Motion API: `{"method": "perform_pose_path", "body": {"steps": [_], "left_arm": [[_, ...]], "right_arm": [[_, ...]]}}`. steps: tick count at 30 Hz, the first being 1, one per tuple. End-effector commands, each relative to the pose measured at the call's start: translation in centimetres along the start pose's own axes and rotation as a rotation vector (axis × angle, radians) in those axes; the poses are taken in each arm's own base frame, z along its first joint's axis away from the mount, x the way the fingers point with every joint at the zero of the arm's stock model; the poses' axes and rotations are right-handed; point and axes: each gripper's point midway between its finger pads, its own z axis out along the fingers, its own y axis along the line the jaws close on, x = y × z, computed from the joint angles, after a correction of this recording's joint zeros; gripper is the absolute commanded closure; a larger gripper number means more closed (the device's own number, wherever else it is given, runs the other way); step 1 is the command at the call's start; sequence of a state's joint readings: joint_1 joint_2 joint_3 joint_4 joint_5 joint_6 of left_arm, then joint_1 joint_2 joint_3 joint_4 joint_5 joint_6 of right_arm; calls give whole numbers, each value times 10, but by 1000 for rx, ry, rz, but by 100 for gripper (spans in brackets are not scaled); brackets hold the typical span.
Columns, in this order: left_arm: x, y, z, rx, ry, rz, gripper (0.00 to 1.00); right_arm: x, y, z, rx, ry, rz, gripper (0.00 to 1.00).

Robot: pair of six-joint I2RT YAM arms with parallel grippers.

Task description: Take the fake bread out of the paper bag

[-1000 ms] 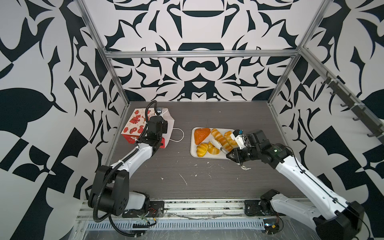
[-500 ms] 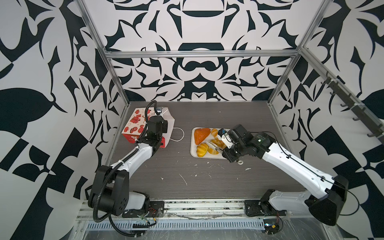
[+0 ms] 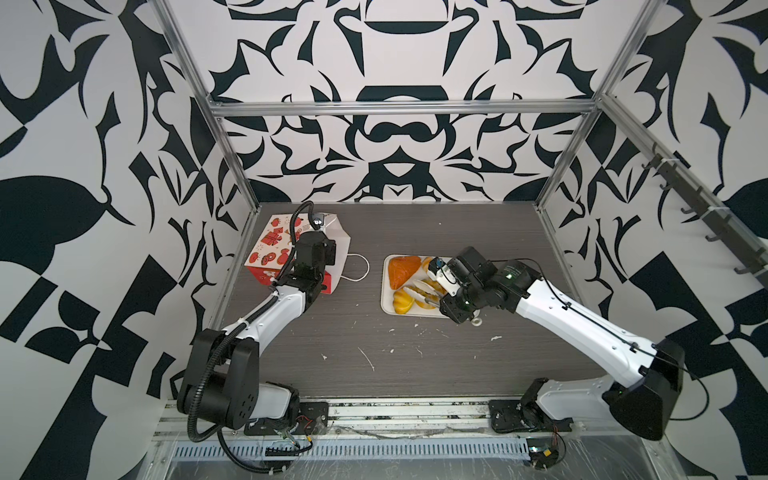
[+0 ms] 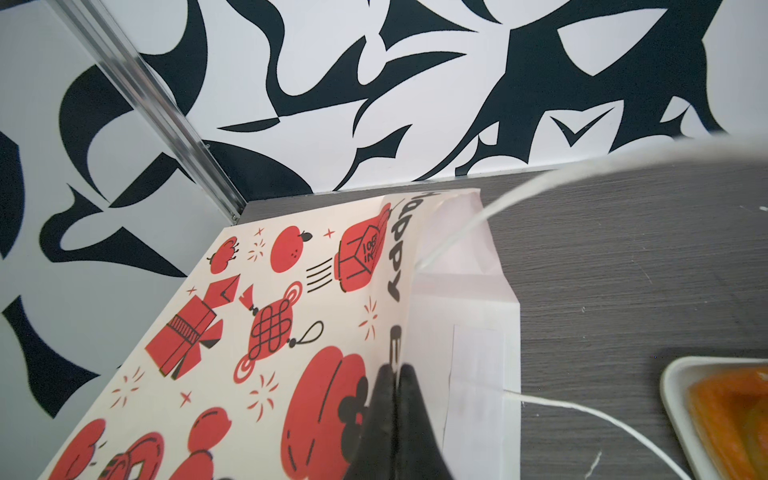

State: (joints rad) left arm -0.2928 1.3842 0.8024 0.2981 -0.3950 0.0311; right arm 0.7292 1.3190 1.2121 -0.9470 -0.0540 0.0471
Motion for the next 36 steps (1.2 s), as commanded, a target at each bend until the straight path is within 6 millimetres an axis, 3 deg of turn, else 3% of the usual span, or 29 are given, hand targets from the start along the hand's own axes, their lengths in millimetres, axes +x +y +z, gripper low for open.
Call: {"method": "perform_pose_path", "body": {"steps": [1,23,36], "left_arm": [[3,-1,2,9,-14,-29,100],[11,-4,6,16,-5,-27,100],[10,-6,7,24,-7,-34,100]], "right_arm": [[-16,5,-14,-14,-54,-28,57],[-17,9,5,-26,27,-49,47],[-6,12,18,-45,108,-68,47]]}}
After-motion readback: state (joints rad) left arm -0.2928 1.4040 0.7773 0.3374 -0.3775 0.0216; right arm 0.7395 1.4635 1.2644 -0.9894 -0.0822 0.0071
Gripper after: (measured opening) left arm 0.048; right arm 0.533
